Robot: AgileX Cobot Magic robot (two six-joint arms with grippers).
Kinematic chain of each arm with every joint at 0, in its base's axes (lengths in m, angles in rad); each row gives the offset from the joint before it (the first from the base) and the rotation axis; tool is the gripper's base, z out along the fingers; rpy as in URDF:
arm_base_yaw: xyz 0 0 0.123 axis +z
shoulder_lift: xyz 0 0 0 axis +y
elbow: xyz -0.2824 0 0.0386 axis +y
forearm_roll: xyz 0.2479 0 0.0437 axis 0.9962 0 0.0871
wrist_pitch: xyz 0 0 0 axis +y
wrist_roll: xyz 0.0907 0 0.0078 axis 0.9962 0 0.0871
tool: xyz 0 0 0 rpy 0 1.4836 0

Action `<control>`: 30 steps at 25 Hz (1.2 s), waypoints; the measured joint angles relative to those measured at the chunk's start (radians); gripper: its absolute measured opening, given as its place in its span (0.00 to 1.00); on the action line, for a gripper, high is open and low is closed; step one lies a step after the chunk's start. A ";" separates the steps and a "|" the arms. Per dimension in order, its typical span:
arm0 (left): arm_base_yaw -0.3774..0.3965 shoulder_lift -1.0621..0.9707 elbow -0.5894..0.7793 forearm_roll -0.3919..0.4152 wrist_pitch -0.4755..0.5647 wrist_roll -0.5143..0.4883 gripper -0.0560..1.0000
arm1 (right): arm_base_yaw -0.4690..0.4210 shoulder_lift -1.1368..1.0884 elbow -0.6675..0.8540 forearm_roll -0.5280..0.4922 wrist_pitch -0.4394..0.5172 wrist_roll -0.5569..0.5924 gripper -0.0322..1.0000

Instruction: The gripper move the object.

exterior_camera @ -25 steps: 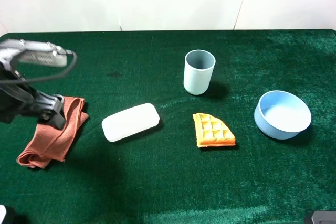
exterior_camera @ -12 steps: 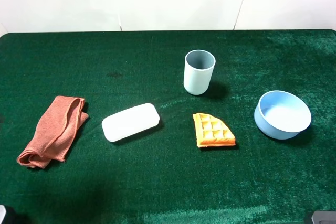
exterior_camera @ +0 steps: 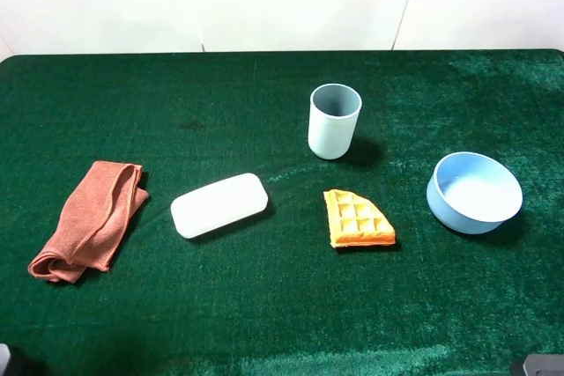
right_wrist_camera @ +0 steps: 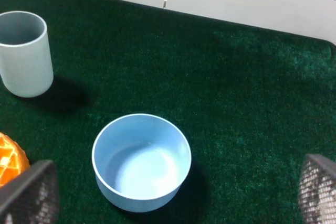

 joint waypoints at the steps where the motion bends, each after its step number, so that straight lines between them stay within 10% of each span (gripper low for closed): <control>1: 0.014 -0.030 0.001 0.000 0.000 0.000 0.99 | 0.000 0.000 0.000 0.000 0.000 0.000 0.70; 30: 0.060 -0.398 0.003 -0.044 -0.001 0.178 0.99 | 0.000 0.000 0.000 0.000 0.000 0.000 0.70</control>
